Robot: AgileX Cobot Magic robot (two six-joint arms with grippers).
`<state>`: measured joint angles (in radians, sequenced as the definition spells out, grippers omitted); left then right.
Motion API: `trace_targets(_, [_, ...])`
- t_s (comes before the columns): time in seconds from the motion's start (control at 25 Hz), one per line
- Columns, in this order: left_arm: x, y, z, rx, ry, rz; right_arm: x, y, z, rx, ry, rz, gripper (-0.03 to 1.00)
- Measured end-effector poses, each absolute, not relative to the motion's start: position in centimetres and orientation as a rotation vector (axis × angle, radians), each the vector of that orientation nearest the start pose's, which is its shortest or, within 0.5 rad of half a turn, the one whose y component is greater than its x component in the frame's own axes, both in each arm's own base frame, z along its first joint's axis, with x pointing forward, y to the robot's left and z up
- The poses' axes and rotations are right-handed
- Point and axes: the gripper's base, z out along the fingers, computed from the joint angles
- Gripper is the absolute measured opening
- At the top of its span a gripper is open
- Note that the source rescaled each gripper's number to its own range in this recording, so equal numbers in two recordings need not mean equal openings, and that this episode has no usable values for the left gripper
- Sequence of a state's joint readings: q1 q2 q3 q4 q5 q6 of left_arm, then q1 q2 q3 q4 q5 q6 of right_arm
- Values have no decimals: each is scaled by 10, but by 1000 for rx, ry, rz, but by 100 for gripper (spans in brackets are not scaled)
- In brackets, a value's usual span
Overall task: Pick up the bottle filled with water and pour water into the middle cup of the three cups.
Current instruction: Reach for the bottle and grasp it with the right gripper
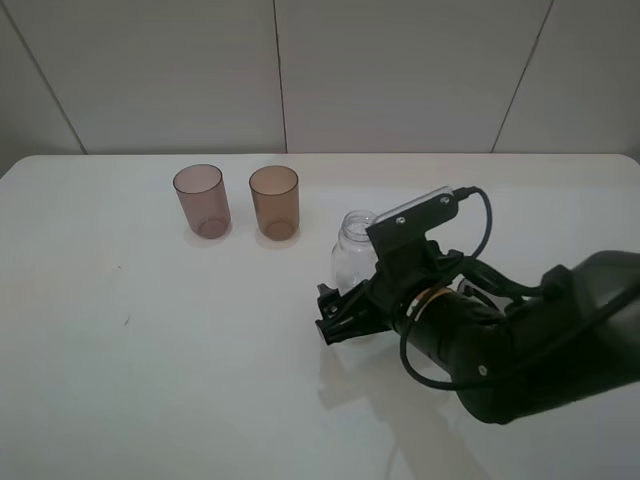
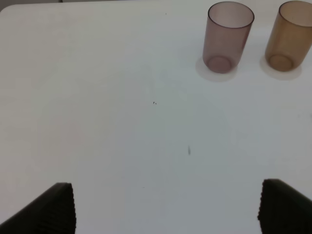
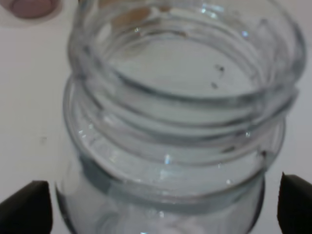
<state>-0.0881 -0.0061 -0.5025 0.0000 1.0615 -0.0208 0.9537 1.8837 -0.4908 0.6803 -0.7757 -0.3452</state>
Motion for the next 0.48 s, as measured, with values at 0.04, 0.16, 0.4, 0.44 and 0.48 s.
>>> trace_targets(0.04, [-6,1,278,68,2036,-68,192,202,93,-581,2072,150,100])
trace_targets(0.16, [-6,1,278,68,2036,-68,192,203,92,-570,2058,173,100])
trace_targets(0.4, [-6,1,278,68,2036,-68,193,204,89,-562,2050,176,68])
trace_targets(0.44, [-6,1,278,68,2036,-68,194,204,87,-563,2052,174,59])
trace_targets(0.48, [-6,1,278,68,2036,-68,194,205,86,-565,2055,173,46])
